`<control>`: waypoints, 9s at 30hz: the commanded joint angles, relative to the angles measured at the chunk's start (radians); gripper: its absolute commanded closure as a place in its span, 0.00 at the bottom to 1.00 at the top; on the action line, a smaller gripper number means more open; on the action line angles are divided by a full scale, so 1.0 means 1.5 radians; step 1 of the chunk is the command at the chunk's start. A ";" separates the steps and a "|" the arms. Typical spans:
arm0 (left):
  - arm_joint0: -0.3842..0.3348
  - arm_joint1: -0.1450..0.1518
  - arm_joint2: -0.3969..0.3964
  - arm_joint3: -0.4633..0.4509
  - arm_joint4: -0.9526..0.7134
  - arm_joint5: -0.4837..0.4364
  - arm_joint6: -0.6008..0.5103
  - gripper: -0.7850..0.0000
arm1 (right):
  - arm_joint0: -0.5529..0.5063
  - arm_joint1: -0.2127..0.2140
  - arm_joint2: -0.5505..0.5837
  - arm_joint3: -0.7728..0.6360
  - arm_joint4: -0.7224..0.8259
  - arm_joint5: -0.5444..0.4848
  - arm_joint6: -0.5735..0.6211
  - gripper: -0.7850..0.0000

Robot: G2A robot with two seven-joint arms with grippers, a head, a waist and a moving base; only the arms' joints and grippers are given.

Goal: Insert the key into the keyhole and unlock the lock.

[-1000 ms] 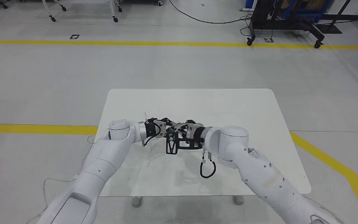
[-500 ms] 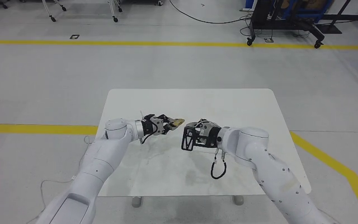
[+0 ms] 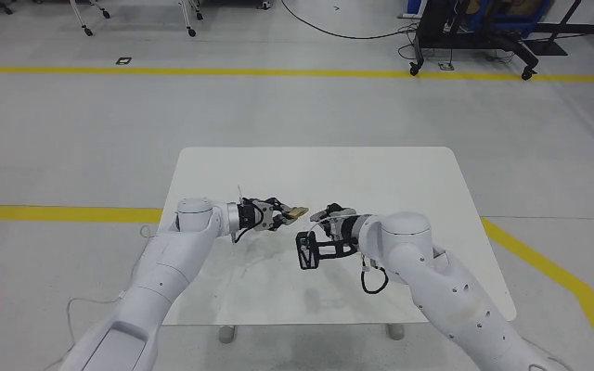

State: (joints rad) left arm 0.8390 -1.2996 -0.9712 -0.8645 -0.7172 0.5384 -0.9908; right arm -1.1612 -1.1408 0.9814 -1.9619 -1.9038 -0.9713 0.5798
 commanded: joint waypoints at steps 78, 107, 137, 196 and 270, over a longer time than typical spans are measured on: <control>-0.003 -0.003 0.043 -0.011 0.020 0.009 -0.015 1.00 | 0.082 -0.028 -0.110 0.072 0.024 -0.027 0.097 1.00; -0.002 0.000 0.038 -0.010 0.014 -0.001 -0.015 1.00 | 0.023 -0.015 0.000 0.000 0.089 0.005 0.104 0.00; 0.012 0.005 -0.001 -0.026 0.003 -0.093 0.052 1.00 | 0.007 0.001 0.076 0.242 0.551 -0.027 -0.185 1.00; 0.043 0.015 -0.027 -0.078 -0.010 -0.174 -0.059 1.00 | 0.075 0.018 -0.107 0.486 1.004 -0.027 -0.426 1.00; 0.128 0.032 -0.103 -0.208 0.126 -0.410 0.130 1.00 | 0.015 0.100 0.086 0.216 1.074 0.296 0.043 0.00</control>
State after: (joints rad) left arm 1.0277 -1.2525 -1.1221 -1.1730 -0.5263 -0.0748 -0.7989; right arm -1.1416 -0.9896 1.1146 -1.6418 -0.3187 -0.5383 0.6351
